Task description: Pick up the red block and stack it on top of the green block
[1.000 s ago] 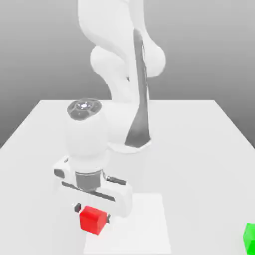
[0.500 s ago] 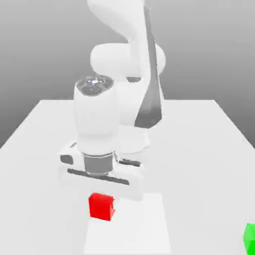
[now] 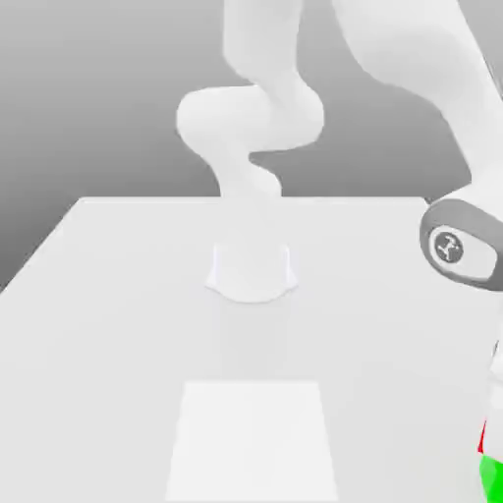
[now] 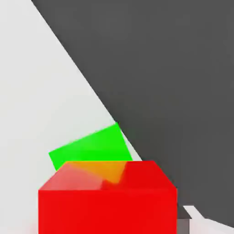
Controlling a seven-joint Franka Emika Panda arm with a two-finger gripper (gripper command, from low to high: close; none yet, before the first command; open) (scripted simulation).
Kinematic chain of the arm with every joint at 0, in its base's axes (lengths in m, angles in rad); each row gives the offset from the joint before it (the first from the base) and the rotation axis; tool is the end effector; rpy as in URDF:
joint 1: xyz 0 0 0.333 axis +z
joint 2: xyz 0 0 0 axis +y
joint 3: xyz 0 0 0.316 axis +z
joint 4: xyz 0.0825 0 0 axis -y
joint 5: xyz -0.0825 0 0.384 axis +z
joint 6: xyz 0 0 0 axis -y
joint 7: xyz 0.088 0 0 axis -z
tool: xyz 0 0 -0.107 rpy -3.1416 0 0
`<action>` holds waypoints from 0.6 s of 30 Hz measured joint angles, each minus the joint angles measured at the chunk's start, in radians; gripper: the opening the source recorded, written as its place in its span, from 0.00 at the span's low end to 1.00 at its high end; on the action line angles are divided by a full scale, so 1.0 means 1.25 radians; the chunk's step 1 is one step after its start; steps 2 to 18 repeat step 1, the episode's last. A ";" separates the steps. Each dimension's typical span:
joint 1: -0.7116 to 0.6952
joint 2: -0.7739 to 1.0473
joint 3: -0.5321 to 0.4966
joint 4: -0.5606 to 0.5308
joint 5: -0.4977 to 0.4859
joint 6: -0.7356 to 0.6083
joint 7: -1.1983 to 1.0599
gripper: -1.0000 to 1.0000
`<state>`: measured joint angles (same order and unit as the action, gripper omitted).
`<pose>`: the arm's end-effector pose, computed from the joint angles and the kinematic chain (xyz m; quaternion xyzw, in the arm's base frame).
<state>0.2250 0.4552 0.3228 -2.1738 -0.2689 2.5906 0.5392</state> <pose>0.4740 0.2985 0.1894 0.9946 0.1041 -0.0008 0.0002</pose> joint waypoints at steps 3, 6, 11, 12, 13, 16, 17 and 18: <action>0.000 0.000 0.000 0.000 0.000 0.000 0.000 1.00; 0.000 0.000 0.000 0.000 0.000 0.000 0.000 1.00; 0.000 0.000 0.000 0.000 0.000 0.000 0.000 1.00; 0.000 0.000 0.000 0.000 0.000 0.000 0.000 1.00; 0.000 0.000 0.000 0.000 0.000 0.000 0.000 1.00; 0.000 0.000 0.000 0.000 0.000 0.000 0.000 1.00; 0.000 0.000 0.000 0.000 0.000 0.000 0.000 1.00; 0.000 0.000 0.000 0.000 0.000 0.000 0.000 1.00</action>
